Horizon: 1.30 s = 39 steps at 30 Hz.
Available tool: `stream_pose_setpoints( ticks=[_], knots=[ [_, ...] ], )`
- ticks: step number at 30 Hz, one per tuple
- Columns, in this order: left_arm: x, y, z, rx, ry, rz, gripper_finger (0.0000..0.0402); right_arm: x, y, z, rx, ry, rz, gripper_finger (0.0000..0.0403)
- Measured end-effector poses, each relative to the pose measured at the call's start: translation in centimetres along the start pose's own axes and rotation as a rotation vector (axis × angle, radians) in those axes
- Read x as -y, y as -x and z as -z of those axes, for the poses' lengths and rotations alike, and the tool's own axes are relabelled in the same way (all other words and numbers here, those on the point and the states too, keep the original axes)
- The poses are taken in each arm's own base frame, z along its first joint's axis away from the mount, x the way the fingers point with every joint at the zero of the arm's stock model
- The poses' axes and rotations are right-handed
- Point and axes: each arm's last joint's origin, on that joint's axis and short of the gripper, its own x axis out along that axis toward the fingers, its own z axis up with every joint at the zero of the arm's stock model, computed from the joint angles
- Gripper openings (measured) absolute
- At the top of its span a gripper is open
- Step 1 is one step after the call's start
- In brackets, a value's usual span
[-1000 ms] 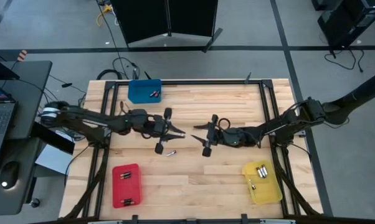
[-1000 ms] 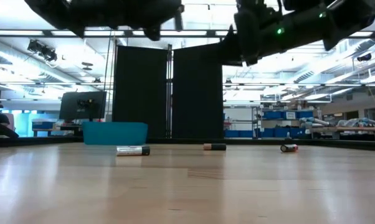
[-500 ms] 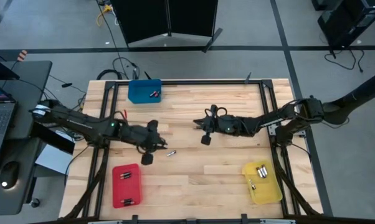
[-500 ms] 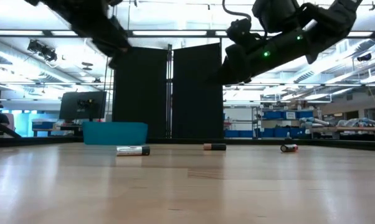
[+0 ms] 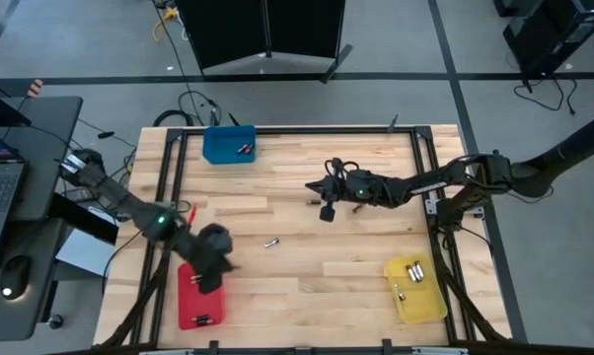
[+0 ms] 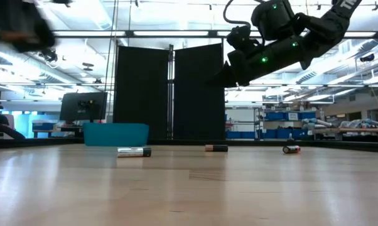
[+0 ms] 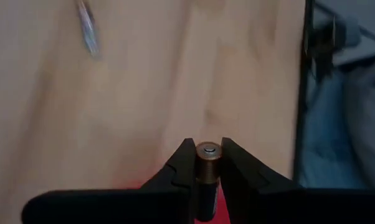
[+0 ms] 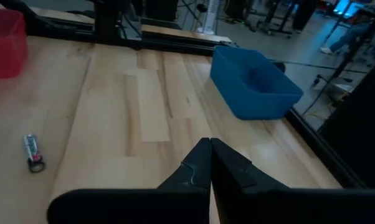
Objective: Sort batteries
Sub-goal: Put the brown battery into the red bin
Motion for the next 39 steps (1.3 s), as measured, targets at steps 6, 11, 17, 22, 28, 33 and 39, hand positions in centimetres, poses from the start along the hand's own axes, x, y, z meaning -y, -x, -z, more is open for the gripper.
stream_pose_setpoints(
  ticks=[6,11,17,22,28,33,39],
  knots=[
    [1.4,-0.2,3.7,-0.16,0.094,-0.055,0.0053,0.2,0.0,0.0,0.004,-0.001,-0.016,0.0008],
    [1.6,-2.2,6.2,-0.276,0.081,-0.194,0.0053,0.2,0.0,0.0,0.01,-0.008,-0.016,0.0012],
    [2.1,-5.0,7.3,-0.347,0.06,-0.239,0.0053,0.1,0.0,0.0,0.01,-0.04,-0.019,0.0011],
    [2.1,-6.5,7.8,-0.371,0.039,-0.285,0.0053,-0.4,0.0,-0.1,0.012,-0.043,-0.035,0.0011],
    [1.7,-8.1,8.5,-0.402,0.022,-0.359,0.0053,-0.7,0.1,-0.2,0.014,-0.04,-0.045,0.0011],
    [1.8,-8.5,8.6,-0.413,0.023,-0.349,0.0053,-0.7,0.1,-0.2,0.014,-0.04,-0.045,0.0011],
    [1.8,-8.5,8.6,-0.398,0.018,-0.358,0.0053,-0.7,0.1,-0.2,0.013,-0.039,-0.044,0.0012]
  ],
)
